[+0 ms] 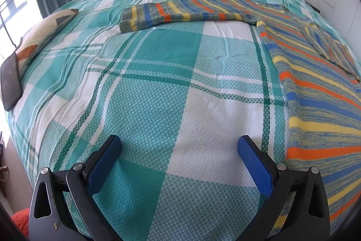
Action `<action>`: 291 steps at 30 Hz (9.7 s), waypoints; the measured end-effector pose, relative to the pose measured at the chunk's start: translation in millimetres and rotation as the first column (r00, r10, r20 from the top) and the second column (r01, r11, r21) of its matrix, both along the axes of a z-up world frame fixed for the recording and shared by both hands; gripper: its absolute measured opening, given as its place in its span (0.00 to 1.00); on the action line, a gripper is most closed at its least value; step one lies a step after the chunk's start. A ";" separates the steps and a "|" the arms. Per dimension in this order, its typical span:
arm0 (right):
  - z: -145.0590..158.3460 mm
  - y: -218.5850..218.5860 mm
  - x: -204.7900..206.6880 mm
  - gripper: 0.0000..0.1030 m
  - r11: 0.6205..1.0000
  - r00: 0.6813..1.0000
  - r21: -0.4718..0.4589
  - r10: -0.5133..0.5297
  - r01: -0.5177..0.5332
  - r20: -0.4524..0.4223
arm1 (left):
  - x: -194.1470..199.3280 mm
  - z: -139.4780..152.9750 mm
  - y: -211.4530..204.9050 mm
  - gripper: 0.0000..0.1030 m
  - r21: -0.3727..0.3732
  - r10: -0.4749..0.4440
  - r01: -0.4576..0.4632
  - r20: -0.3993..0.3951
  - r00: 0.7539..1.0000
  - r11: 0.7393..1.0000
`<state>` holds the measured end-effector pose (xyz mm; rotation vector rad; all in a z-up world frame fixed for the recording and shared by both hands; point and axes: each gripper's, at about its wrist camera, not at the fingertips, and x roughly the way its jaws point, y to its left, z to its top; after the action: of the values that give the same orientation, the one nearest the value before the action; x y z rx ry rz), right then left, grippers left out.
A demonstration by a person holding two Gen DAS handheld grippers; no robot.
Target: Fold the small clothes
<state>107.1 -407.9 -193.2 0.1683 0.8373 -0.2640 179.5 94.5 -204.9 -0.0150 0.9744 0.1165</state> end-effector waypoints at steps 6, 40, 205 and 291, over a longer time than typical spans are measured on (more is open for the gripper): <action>-0.1 -0.1 0.0 0.98 1.000 1.000 0.000 0.000 0.000 0.000 | 0.1 0.0 -0.3 1.00 0.000 0.000 0.000 0.000 1.000 1.000; -1.3 -0.1 2.2 0.99 1.000 1.000 -0.011 0.003 -0.003 -0.001 | 191.8 132.3 47.4 0.05 -0.345 -0.022 0.063 0.122 0.992 0.937; 36.1 100.7 -82.5 0.05 0.823 0.917 0.558 0.297 -0.104 -0.267 | -60.6 54.8 -42.2 0.04 -0.438 -0.344 0.217 -0.233 0.910 0.872; -17.3 140.9 47.7 1.00 0.981 0.977 -0.101 0.150 -0.166 -0.154 | 5.7 -8.6 -137.0 0.99 0.034 -0.332 0.330 0.125 0.935 0.943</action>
<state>154.8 -267.1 -210.5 -0.0253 0.9730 -0.1749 185.2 -42.5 -213.5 0.1520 0.8344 -0.1873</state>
